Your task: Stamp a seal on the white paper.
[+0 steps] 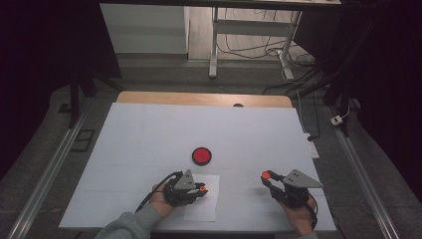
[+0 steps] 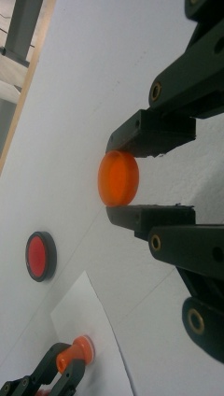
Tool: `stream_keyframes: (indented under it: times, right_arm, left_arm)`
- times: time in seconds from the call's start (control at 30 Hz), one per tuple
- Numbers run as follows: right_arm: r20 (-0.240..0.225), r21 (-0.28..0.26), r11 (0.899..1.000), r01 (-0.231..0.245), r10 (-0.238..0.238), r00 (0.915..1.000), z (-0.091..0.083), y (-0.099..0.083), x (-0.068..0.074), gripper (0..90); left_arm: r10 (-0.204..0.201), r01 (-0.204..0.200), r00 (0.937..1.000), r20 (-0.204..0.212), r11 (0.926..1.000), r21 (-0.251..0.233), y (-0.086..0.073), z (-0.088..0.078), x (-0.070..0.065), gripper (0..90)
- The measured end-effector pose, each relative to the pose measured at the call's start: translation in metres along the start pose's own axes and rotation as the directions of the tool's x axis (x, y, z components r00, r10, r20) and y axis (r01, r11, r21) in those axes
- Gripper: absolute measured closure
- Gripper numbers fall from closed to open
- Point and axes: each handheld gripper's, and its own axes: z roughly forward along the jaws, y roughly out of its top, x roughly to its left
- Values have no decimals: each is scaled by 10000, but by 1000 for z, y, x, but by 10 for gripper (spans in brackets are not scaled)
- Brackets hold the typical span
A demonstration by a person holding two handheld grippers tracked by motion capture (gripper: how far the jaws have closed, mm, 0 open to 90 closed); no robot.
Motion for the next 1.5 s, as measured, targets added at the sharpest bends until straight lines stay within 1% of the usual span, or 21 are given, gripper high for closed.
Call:
stream_keyframes:
  times: [0.17,0.6,0.73,0.8,0.9,0.93,0.97,1.03,1.1,1.13,1.27,1.4,1.5]
  right_arm:
    - [-25,-4,10000,6,-6,10000,0,0,-1,647]
    - [-32,2,10000,12,-12,10000,0,0,0,647]
    - [-30,-12,10000,12,-12,10000,0,0,-1,647]
    - [0,-9,10000,14,-14,10000,0,0,-1,647]
    - [1,-26,10000,-4,4,10000,0,0,-1,647]
    - [5,-31,10000,-3,3,10000,0,0,-1,647]
    - [0,-46,10000,8,-8,10000,0,0,-1,647]
    - [1,-39,10000,19,-19,10000,0,0,-1,647]
    - [11,-58,10000,17,-17,10000,-1,0,-2,647]
    - [24,-49,10000,0,0,10000,-1,0,-2,647]
    - [-4,-37,10000,6,-6,10000,0,0,-1,647]
    - [-5,-37,10000,10,-10,10000,0,0,-1,647]
    - [-7,-27,10000,-1,1,10000,0,0,-1,647]
  left_arm:
    - [-48,48,10000,19,10000,-41,-1,0,0,729]
    - [-7,7,10000,-33,10000,-53,0,0,-1,729]
    - [86,-86,9999,-58,10000,26,0,0,-1,728]
    - [45,-45,10000,-87,10000,44,1,0,-1,727]
    - [26,-26,10000,-7,10000,76,2,0,0,725]
    - [-18,18,10000,45,10000,32,2,0,0,725]
    - [-128,131,9998,135,9996,-237,3,-2,1,724]
    - [-384,402,9990,206,9947,-944,8,-10,2,724]
    - [-474,483,9988,96,9900,-1327,13,-17,3,724]
    - [-561,579,9983,167,9885,-1396,13,-19,5,724]
    - [-797,825,9965,254,9870,-1380,13,-21,9,724]
    - [-858,894,9958,313,9864,-1379,14,-22,9,724]
    - [-1016,1062,9940,394,9842,-1415,15,-23,11,724]
